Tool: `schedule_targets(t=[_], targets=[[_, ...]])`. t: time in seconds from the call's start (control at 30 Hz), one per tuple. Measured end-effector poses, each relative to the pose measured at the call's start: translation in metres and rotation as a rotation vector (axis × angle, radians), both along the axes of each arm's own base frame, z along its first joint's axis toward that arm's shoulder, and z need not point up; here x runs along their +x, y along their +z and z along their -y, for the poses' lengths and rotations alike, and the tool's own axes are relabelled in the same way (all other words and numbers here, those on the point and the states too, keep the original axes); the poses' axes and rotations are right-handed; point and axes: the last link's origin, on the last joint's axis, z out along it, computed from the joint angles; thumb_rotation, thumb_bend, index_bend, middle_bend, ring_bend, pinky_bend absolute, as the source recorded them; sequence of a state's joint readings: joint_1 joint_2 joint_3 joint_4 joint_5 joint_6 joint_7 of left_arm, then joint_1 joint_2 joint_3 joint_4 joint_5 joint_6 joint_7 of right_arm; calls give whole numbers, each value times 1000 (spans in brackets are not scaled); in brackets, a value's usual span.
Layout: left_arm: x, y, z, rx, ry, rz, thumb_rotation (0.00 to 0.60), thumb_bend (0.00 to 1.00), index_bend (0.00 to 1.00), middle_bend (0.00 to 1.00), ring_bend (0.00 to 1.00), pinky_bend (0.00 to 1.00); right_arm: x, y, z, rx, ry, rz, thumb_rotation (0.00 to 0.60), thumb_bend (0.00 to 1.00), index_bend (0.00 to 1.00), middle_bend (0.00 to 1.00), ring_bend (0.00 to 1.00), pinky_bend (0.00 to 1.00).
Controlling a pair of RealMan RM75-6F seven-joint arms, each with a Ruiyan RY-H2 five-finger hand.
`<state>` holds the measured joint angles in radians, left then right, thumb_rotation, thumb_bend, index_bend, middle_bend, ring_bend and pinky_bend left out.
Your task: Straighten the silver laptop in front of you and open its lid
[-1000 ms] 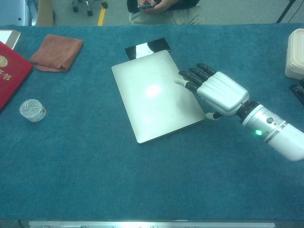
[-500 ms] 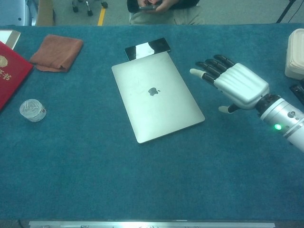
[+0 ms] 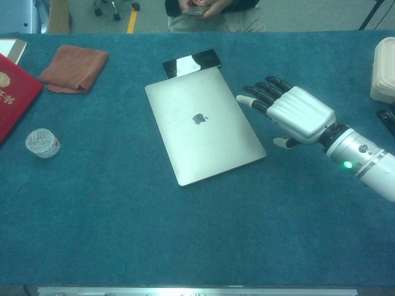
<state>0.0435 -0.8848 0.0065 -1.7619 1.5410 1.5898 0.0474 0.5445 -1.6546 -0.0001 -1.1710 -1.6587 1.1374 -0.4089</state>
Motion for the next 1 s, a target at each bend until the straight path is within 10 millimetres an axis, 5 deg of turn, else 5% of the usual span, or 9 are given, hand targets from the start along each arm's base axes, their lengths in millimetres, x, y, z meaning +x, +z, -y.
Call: schedule_targets(t=[1.0], targets=[[-7,6,3,19,13,6,600,170,0,0,0,1,26,-37,-6,60,101,15,600,153,0,0,0,14]])
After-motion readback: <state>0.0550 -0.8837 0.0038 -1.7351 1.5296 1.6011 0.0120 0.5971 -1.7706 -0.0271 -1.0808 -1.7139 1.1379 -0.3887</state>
